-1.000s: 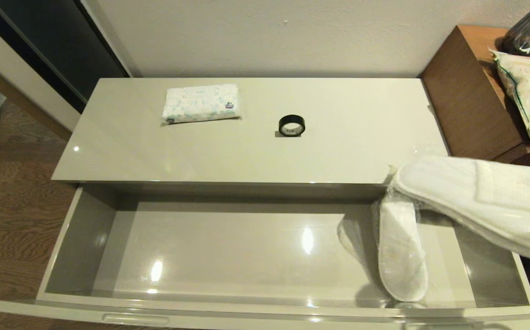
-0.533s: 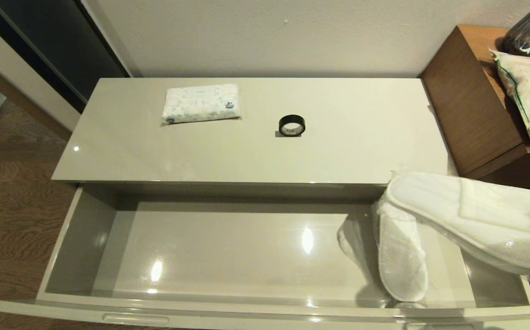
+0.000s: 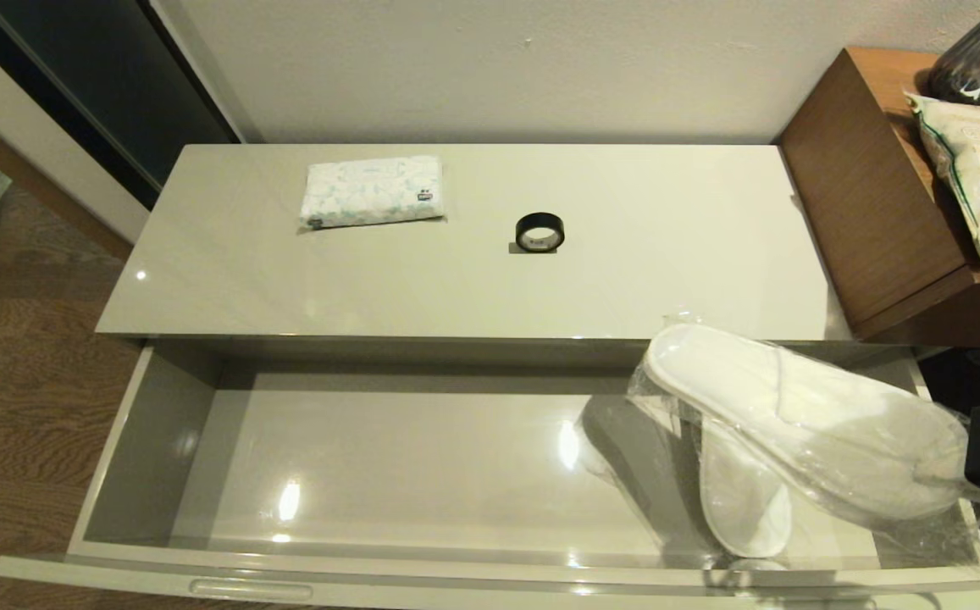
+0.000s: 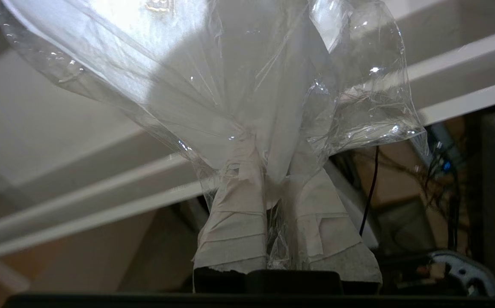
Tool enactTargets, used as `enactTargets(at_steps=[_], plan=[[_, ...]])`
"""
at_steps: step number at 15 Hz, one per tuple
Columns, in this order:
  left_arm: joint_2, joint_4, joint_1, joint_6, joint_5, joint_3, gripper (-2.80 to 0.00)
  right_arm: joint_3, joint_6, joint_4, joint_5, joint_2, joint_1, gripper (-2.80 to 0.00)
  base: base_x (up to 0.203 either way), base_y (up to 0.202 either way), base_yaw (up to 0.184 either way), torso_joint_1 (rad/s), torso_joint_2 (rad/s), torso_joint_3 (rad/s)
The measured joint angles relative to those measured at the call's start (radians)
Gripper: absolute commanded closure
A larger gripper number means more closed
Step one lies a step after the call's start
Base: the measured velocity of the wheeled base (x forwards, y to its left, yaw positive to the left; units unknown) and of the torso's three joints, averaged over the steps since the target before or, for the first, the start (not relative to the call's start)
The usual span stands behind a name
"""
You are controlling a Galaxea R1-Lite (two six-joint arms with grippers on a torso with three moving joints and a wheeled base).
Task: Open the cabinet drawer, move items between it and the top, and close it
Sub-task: Put the disposable slippers in the drawer
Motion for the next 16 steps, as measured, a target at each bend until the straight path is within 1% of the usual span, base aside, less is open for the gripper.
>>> enactTargets(at_steps=[1,5,8,11,12,14,16], plan=[[0.0,0.0,0.001,0.0,0.0,0.0,0.0,0.013,-0.012,0.001,0.023,0.012,-0.001,0.0,0.0,0.0,0.0,0.0,0.0,0.0],[0.0,0.0,0.0,0.0,0.0,0.0,0.0,0.062,-0.069,-0.005,0.048,-0.004,-0.004,0.0,0.0,0.0,0.0,0.0,0.0,0.0],[0.0,0.0,0.001,0.0,0.0,0.0,0.0,0.095,-0.095,-0.06,0.054,-0.021,-0.026,0.0,0.0,0.0,0.0,0.0,0.0,0.0],[0.0,0.0,0.0,0.0,0.0,0.0,0.0,0.11,-0.114,-0.085,0.06,0.004,-0.044,0.0,0.0,0.0,0.0,0.0,0.0,0.0],[0.0,0.0,0.001,0.0,0.0,0.0,0.0,0.112,-0.132,-0.105,0.067,0.021,-0.048,0.0,0.0,0.0,0.0,0.0,0.0,0.0],[0.0,0.0,0.001,0.0,0.0,0.0,0.0,0.135,-0.186,-0.201,0.086,0.061,-0.066,0.0,0.0,0.0,0.0,0.0,0.0,0.0],[0.0,0.0,0.0,0.0,0.0,0.0,0.0,0.178,-0.286,-0.335,0.093,0.114,-0.095,0.0,0.0,0.0,0.0,0.0,0.0,0.0]])
